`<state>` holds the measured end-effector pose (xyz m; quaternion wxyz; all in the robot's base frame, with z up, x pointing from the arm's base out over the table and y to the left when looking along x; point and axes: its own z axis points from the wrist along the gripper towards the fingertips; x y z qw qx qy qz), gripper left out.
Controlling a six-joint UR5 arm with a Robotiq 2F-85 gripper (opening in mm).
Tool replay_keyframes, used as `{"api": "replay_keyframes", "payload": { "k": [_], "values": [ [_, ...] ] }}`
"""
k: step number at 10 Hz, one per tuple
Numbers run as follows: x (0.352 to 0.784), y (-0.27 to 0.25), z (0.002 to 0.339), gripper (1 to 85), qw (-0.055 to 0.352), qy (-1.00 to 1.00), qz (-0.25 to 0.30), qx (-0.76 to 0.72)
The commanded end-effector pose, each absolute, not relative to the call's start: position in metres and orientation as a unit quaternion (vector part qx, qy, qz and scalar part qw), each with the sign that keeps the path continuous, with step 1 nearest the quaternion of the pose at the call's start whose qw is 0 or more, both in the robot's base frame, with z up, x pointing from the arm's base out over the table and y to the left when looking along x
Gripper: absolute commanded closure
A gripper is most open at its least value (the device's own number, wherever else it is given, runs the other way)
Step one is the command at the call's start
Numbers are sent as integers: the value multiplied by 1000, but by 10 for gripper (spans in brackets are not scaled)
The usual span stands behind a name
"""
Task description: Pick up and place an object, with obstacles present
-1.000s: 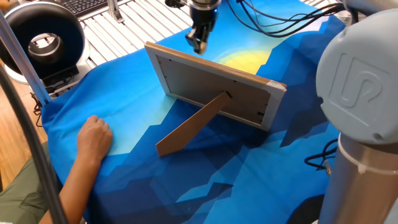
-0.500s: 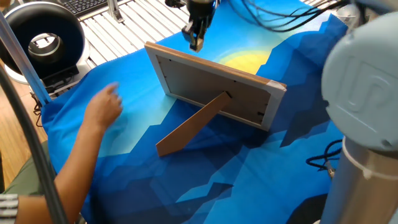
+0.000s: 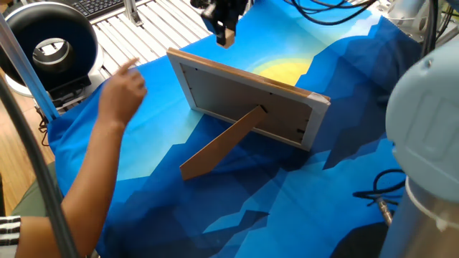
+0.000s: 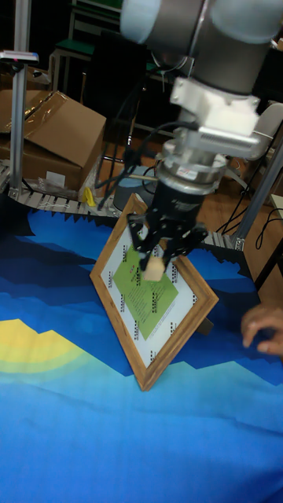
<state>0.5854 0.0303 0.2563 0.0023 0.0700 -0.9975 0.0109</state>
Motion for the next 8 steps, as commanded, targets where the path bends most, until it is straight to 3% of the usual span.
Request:
{"api": "replay_keyframes", "payload": {
  "k": [1, 6, 8],
  "values": [
    [576, 71, 273, 843, -1, -999, 13, 40],
    [599, 90, 272, 843, -38, -991, -23, 125],
    [579, 90, 291, 843, -20, -994, -5, 106]
  ]
}}
